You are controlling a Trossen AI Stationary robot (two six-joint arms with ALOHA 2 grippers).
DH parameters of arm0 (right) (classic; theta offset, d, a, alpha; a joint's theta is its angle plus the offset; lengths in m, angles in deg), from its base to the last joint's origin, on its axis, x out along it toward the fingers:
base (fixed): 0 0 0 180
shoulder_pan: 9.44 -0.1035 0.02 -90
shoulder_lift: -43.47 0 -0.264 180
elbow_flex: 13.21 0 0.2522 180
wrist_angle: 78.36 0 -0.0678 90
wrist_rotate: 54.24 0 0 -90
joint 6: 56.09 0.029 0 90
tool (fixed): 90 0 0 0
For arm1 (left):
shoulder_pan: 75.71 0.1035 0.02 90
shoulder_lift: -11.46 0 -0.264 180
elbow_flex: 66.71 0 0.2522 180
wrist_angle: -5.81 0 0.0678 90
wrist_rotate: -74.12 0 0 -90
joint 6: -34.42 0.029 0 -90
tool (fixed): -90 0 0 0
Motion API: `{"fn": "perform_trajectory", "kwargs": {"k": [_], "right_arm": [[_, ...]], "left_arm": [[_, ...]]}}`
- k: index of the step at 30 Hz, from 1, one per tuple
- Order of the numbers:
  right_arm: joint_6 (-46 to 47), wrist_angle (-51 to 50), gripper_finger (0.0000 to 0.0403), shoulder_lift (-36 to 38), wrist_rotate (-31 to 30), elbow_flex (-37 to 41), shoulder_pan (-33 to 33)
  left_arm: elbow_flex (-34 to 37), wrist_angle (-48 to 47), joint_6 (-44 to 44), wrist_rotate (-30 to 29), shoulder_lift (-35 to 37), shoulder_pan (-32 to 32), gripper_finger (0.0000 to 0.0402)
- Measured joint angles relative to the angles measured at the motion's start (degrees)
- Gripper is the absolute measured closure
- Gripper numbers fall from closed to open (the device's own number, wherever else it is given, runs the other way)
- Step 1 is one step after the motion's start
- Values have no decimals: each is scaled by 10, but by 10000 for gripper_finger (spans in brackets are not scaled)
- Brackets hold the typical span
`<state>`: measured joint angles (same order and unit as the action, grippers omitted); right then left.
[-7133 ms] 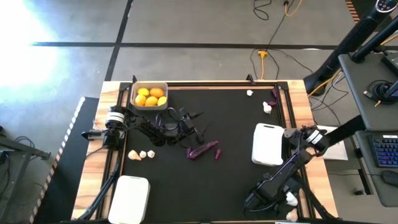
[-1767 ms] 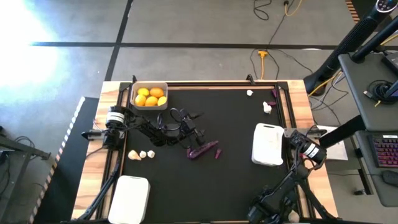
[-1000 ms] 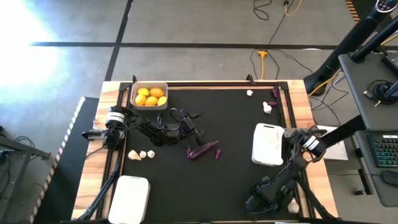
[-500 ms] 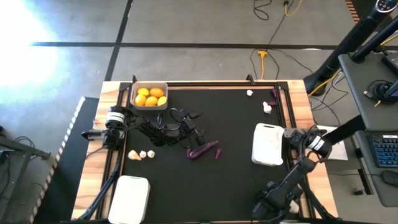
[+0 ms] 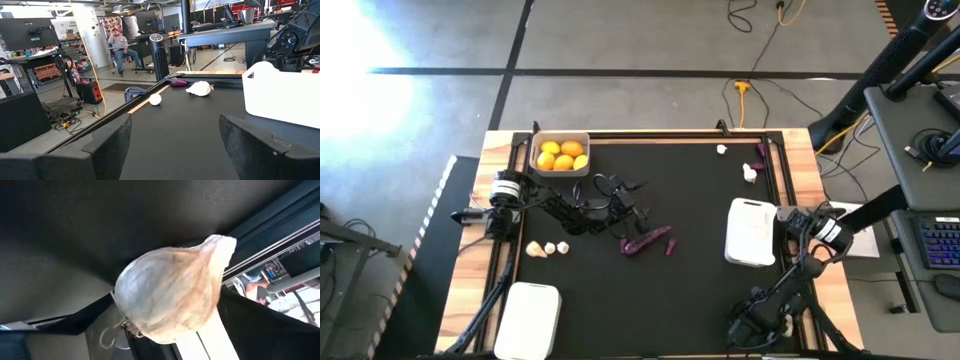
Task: Sort produce into baskets
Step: Put the bottom right garlic into the middle right white bin
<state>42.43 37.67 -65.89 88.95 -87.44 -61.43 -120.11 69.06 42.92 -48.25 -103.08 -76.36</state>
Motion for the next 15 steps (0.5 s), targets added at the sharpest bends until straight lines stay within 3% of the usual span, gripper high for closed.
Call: {"fn": "perform_trajectory", "kwargs": {"k": [8, 15], "right_arm": [[5, 0, 180, 0, -28, 0, 3], [-19, -5, 220, 1, -43, -9, 31]], "left_arm": [[0, 0, 0, 0, 0, 0, 119], [0, 0, 0, 0, 0, 0, 119]]}}
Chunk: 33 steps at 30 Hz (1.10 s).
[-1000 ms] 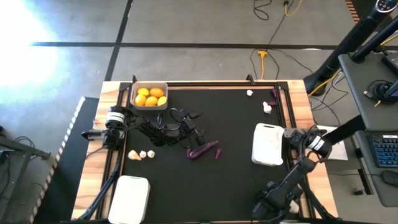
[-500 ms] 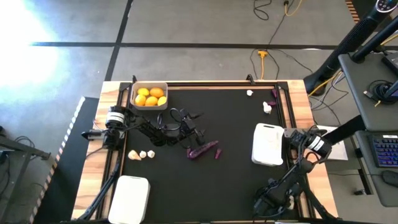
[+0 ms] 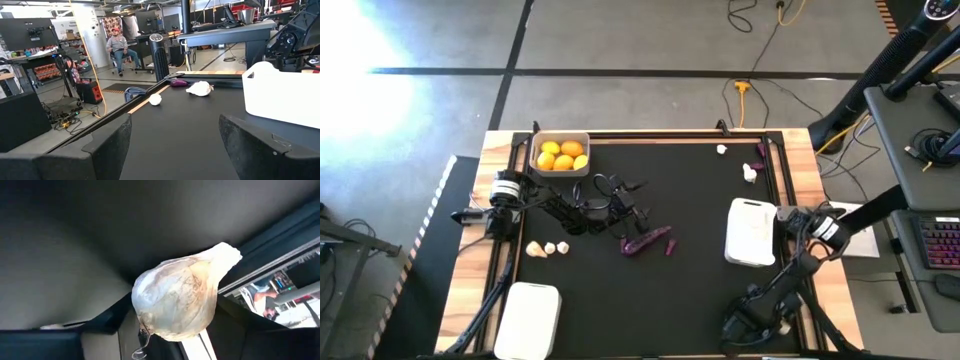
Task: Sort produce into baskets
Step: Put the bottom right garlic into the middle right white bin
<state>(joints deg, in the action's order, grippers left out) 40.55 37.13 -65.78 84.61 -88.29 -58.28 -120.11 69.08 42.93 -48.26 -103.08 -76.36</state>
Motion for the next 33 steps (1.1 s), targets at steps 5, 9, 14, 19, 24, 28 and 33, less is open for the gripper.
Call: {"fn": "perform_trajectory", "kwargs": {"k": [5, 9, 14, 19, 24, 28, 33], "right_arm": [[-19, -3, 230, 0, -5, -24, 30], [-47, -46, 231, 9, -8, -68, 57], [-128, -223, 232, 26, -72, -157, 99], [-189, -386, 232, 51, -248, -243, 149], [-135, -351, 232, 114, -476, -240, 209], [-161, -393, 232, 151, -538, -225, 272], [-193, -391, 232, 210, -561, -164, 354]], "left_arm": [[0, 0, 0, 0, 0, 0, 119], [0, 0, 0, 0, 0, 0, 119], [0, 0, 0, 0, 0, 0, 119], [0, 0, 0, 0, 0, 0, 119], [0, 0, 0, 0, 0, 0, 119], [0, 0, 0, 0, 0, 0, 119], [0, -3, 4, 0, 0, 0, 119]]}}
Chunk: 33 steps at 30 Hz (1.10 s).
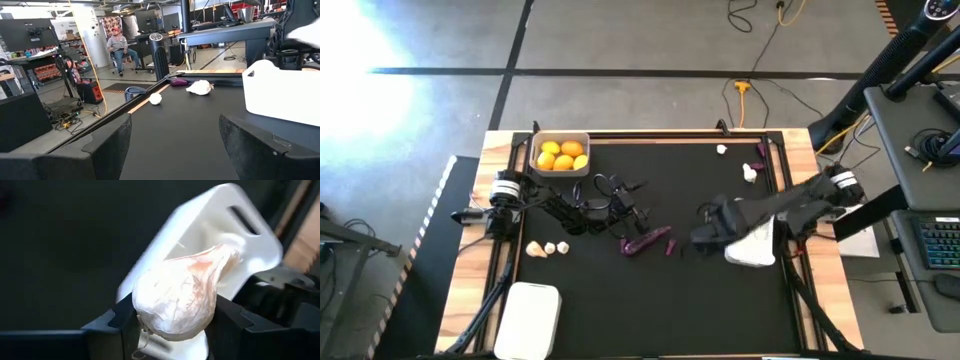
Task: Sort produce into baskets
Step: Put the bottom right garlic into the middle right white bin, then put the top right garlic into the middle right white bin
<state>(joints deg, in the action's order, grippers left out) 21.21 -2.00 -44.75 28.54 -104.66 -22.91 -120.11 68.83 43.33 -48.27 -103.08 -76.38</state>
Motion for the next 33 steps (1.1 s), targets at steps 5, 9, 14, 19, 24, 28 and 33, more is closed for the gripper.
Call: {"fn": "perform_trajectory", "kwargs": {"k": [5, 9, 14, 19, 24, 28, 33], "right_arm": [[36, 5, 232, 52, -3, 84, 65], [70, 44, 232, 81, -3, 160, 80], [91, 169, 232, 102, 20, 245, 80], [77, 187, 217, 101, 21, 283, 80], [66, 184, 183, 102, 22, 286, 80], [41, 181, 150, 102, 26, 259, 81], [12, 158, 117, 102, 27, 199, 95]], "left_arm": [[0, -4, 1, 0, 0, 0, 119], [0, -9, 14, 0, 0, 0, 119], [0, -11, 25, 0, 0, 0, 119], [0, -11, 26, 0, 0, 0, 119], [0, -10, 26, 0, 0, 0, 119], [0, -9, 26, -1, 0, 0, 119], [0, -9, 26, -1, 0, 0, 119]]}}
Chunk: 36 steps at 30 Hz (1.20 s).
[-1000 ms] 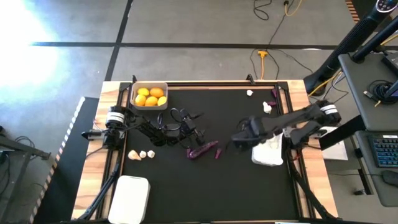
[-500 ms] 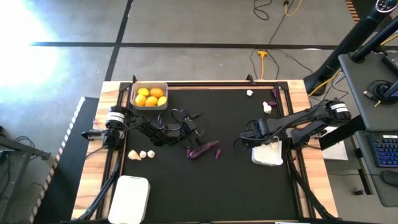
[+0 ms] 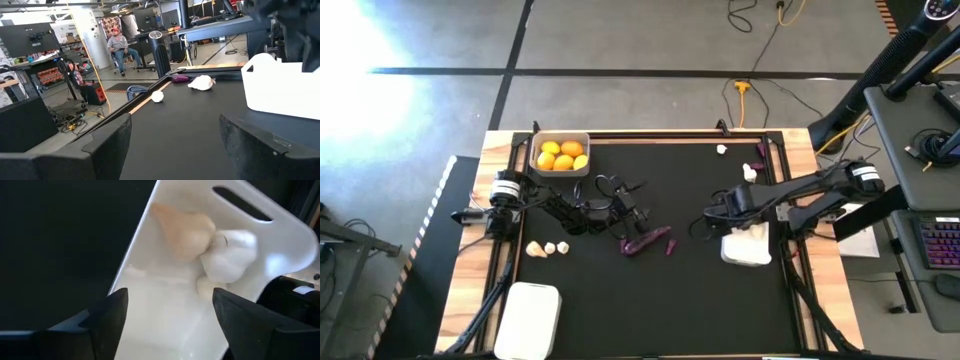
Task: Sort produce into baskets
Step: Put the top right garlic into the middle right white bin
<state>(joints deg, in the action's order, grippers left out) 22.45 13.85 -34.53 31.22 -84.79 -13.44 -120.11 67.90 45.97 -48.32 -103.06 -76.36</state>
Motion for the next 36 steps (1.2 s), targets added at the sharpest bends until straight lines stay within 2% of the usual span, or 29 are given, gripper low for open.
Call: {"fn": "perform_trajectory", "kwargs": {"k": [5, 10, 12, 15, 18, 27, 36], "right_arm": [[-40, -15, 100, 0, -23, -67, 27], [-83, -9, 97, -3, -109, -123, 54], [-107, -4, 99, -4, -133, -131, 74], [-154, 7, 102, -4, -135, -130, 117], [-202, 28, 102, -4, -135, -118, 167], [-307, 211, 75, -40, -119, -59, 324], [-335, 385, 95, -131, -119, -15, 457]], "left_arm": [[0, 18, 24, -17, 0, 0, 119], [0, 30, 28, -86, 3, 0, 119], [0, 32, 28, -117, 5, 0, 119], [0, 31, 28, -147, 8, 0, 119], [0, 31, 26, -150, 10, -2, 119], [0, 29, 26, -150, 10, -4, 119], [0, 28, 26, -150, 10, -4, 119]]}}
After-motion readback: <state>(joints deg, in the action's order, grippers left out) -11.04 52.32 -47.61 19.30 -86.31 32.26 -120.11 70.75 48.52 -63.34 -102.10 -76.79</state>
